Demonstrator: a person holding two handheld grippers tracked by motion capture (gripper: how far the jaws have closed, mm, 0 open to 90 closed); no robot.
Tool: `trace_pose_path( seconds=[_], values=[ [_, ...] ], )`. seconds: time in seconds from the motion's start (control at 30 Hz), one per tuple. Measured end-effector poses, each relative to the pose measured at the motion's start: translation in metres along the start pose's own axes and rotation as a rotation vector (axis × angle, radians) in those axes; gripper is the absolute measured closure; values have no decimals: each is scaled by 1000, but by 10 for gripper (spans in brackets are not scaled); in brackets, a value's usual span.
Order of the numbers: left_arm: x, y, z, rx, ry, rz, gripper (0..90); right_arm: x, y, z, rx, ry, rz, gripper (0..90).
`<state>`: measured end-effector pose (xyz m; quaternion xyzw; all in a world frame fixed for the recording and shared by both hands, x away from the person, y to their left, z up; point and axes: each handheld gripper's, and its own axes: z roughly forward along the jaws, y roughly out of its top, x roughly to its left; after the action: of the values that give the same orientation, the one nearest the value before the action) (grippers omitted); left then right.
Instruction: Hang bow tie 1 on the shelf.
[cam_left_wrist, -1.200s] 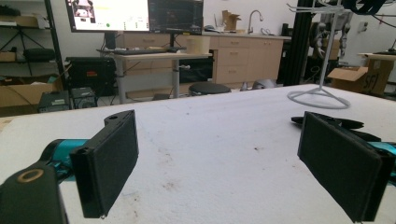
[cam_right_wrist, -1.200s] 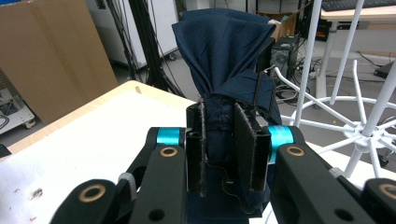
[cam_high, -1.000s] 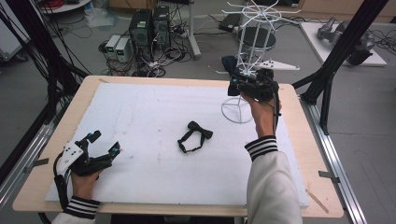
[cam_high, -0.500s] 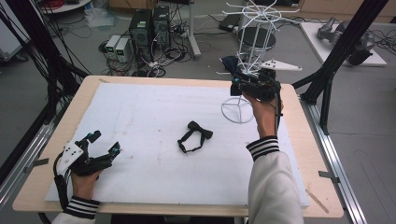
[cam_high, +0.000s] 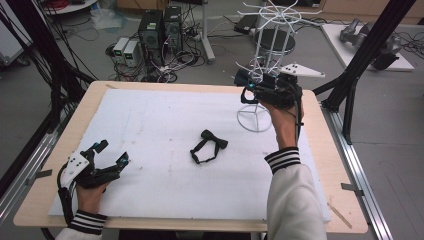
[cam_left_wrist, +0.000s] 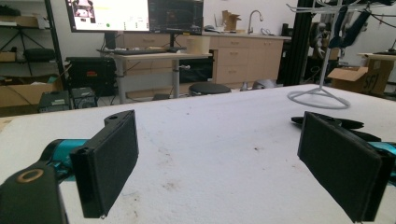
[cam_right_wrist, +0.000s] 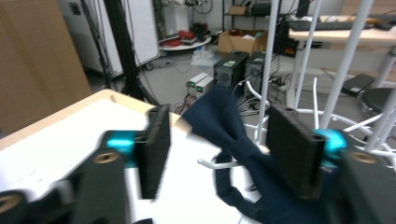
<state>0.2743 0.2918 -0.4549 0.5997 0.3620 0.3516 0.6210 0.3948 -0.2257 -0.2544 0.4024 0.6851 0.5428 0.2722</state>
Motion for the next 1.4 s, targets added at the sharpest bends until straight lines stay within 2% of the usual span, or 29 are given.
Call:
trace_pose_path(
  seconds=[0.13, 0.23, 0.4, 0.63, 0.77, 1.13, 1.4],
  values=[
    [0, 0, 0, 0, 0, -1, 128, 4, 1, -3, -15, 0, -5, 196],
    [0, 0, 0, 0, 0, -1, 128, 9, 3, -8, -34, 12, -11, 120],
    [0, 0, 0, 0, 0, -1, 128, 18, 6, -18, -50, 27, -61, 115],
    [0, 0, 0, 2, 0, -1, 128, 20, 2, -31, -75, 39, -83, 109],
    [0, 0, 0, 3, 0, 0, 128, 16, -10, -42, -62, 29, -106, 109],
    [0, 0, 1, 11, -1, -4, 128, -1, -61, -92, -129, 28, -98, 109],
    [0, 0, 1, 9, -2, -5, 128, -7, -98, -110, -179, 10, -98, 109]
  ],
)
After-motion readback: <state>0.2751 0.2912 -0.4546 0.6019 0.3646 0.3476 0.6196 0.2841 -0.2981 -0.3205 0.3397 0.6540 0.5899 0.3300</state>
